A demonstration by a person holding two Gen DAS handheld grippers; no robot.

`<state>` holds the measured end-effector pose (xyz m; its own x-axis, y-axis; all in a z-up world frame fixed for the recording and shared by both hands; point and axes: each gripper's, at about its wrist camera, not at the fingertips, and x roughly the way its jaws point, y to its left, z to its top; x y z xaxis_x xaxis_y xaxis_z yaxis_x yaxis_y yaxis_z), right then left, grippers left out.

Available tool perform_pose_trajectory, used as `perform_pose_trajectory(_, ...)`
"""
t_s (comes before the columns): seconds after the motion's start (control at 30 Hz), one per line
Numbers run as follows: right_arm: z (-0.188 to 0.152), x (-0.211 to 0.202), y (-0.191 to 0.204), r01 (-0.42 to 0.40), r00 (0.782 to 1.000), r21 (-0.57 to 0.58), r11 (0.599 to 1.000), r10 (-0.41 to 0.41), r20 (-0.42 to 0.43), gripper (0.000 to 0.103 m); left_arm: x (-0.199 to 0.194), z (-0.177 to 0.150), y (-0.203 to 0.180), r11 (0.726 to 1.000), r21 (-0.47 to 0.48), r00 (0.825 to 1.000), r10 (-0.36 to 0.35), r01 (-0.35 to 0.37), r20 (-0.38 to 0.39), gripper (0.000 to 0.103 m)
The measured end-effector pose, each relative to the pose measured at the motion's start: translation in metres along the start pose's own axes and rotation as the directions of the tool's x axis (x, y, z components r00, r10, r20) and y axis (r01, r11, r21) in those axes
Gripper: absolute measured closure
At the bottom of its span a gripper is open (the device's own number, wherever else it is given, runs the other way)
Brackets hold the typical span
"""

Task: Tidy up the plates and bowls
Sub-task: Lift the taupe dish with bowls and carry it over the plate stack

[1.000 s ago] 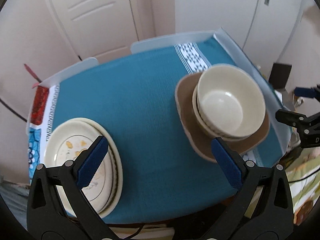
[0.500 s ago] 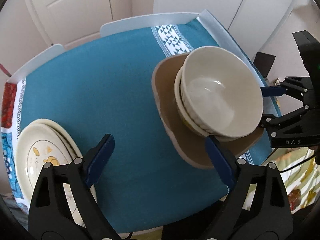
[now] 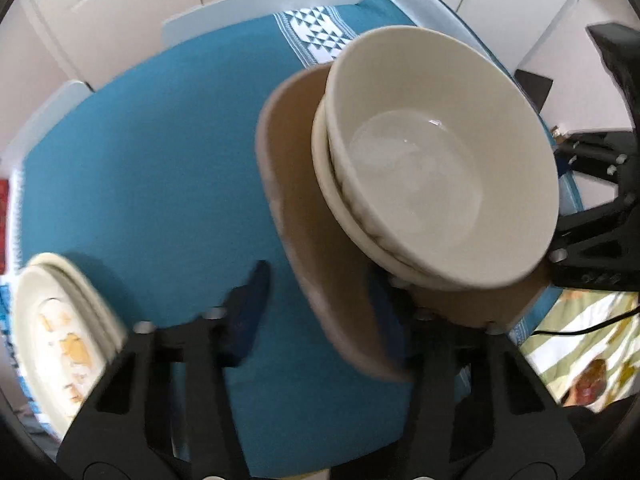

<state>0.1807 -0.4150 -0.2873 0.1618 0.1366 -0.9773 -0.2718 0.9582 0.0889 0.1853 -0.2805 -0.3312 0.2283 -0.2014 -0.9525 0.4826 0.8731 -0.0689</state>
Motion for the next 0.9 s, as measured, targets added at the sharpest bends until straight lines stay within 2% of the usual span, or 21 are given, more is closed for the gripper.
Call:
perform_pose_trajectory(0.07,0.001,0.005,0.001,-0.030,0.999,0.002,1.000,0.030,0.019,0.074,0.006,0.004,-0.004,1.000,0.015,1.000,0.002,-0.002,0.005,0.080)
perform_pose_trajectory(0.13,0.000,0.006,0.003,-0.032,0.998,-0.003,0.999,0.032,0.045,0.080,0.008,0.005,-0.009,0.999,0.039,1.000,0.002,-0.002,0.016,0.090)
perform_pose_trajectory(0.17,0.000,0.006,0.003,-0.038,0.997,-0.007,0.999,0.038,0.062,0.086,0.008,0.005,-0.011,0.999,0.044,1.000,0.010,-0.012,0.026,0.090)
perform_pose_trajectory(0.23,-0.002,0.005,0.003,-0.054,0.995,0.002,0.999,0.054,0.082,0.091,0.008,0.005,-0.011,0.999,0.043,0.999,0.016,-0.018,0.042,0.090)
perform_pose_trajectory(0.6,-0.010,-0.006,-0.001,-0.052,0.990,0.010,0.999,0.050,0.133,0.091,-0.001,0.008,-0.021,0.996,0.061,0.995,0.052,-0.057,0.087,0.091)
perform_pose_trajectory(0.83,0.002,-0.035,0.007,-0.033,0.983,-0.021,0.999,0.036,0.181,0.091,-0.041,0.007,-0.013,0.996,0.032,0.987,0.075,-0.081,0.143,0.091)
perform_pose_trajectory(0.9,0.008,-0.048,0.012,-0.051,0.981,-0.015,0.999,0.053,0.188,0.091,-0.057,0.007,-0.008,0.996,0.010,0.986,0.088,-0.091,0.144,0.091)
